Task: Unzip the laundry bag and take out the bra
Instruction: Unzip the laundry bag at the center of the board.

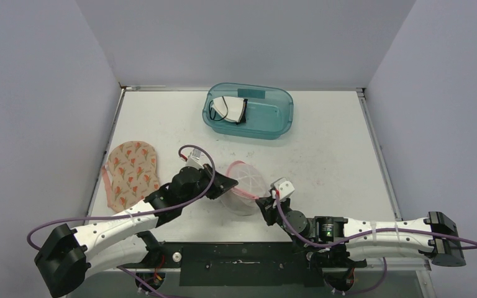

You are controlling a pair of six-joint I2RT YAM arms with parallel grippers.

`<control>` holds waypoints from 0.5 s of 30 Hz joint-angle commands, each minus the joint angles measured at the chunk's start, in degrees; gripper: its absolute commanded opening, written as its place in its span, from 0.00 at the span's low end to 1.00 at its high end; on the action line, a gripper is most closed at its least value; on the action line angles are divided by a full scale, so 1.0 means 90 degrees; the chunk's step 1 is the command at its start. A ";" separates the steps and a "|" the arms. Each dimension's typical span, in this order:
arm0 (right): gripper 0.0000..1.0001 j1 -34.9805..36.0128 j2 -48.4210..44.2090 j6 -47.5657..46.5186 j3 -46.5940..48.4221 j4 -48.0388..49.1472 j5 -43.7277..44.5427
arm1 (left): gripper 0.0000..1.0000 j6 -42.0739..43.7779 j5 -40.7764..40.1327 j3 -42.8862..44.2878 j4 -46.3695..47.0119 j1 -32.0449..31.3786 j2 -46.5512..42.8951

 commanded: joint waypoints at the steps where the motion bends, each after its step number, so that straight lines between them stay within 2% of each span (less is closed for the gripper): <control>1: 0.09 0.0047 -0.0114 0.0111 0.0048 -0.0018 0.0229 | 0.00 0.0006 -0.0330 -0.0056 0.0253 0.0071 -0.0146; 2: 0.18 0.0052 -0.0165 0.0190 0.0086 -0.0032 0.0154 | 0.00 -0.0024 -0.0346 -0.0097 0.0316 0.0064 -0.0162; 6: 0.62 0.0044 -0.0516 0.0784 0.0203 -0.0179 0.0161 | 0.00 -0.0177 -0.0537 -0.0397 0.0863 0.0003 -0.0275; 8: 0.77 0.0016 -0.0670 0.1344 0.0205 -0.0313 0.0350 | 0.00 -0.0240 -0.0720 -0.0607 0.1293 -0.0078 -0.0308; 12: 0.86 -0.0313 -0.0837 0.2759 -0.0010 -0.0573 0.0320 | 0.00 -0.0194 -0.1415 -0.1113 0.2282 -0.0451 -0.0314; 15: 0.88 -0.1052 -0.0963 0.3492 -0.0482 0.0284 -0.0802 | 0.00 -0.0122 -0.2442 -0.1678 0.3360 -0.0977 -0.0293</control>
